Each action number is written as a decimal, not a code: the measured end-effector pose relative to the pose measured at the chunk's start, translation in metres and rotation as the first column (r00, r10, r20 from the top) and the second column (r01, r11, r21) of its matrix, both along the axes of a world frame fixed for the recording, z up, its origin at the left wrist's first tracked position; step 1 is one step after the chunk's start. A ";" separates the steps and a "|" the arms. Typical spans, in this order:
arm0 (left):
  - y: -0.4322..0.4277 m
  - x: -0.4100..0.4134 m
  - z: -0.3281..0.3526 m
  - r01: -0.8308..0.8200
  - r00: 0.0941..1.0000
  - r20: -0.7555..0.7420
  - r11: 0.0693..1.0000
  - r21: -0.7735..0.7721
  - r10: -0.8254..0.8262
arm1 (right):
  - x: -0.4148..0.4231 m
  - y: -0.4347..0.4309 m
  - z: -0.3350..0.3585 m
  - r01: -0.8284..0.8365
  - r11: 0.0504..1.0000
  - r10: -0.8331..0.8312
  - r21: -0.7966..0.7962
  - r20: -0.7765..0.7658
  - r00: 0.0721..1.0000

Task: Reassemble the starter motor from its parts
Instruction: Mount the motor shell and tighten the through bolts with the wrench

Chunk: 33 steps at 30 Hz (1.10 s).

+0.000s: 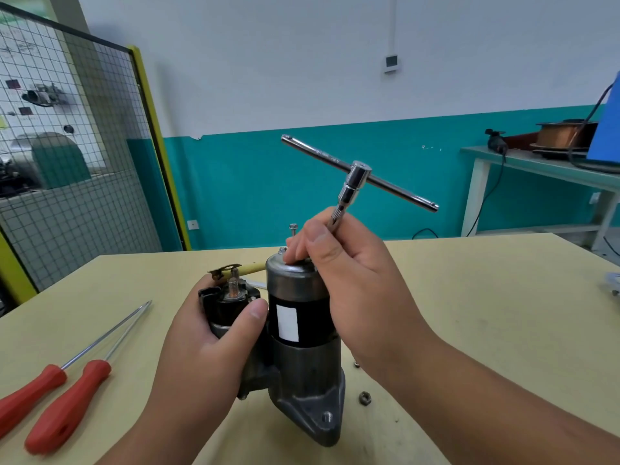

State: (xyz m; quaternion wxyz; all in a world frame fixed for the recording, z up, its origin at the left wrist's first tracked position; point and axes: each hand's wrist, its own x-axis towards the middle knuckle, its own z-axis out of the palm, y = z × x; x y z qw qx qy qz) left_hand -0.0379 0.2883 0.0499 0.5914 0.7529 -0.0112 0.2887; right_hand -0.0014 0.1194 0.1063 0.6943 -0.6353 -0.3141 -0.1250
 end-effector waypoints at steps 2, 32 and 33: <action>0.000 0.000 0.000 0.002 1.000 -0.009 1.000 0.010 -0.002 | 0.000 0.000 -0.001 0.003 1.000 -0.003 0.007 -0.002 1.000; 0.002 0.004 0.003 0.012 0.998 -0.067 1.000 -0.014 -0.013 | 0.002 0.000 -0.002 0.022 1.000 -0.022 -0.019 -0.042 0.999; 0.002 0.004 0.003 0.013 0.998 -0.066 1.000 -0.013 -0.014 | 0.002 0.000 -0.002 0.018 1.000 -0.019 -0.015 -0.043 0.999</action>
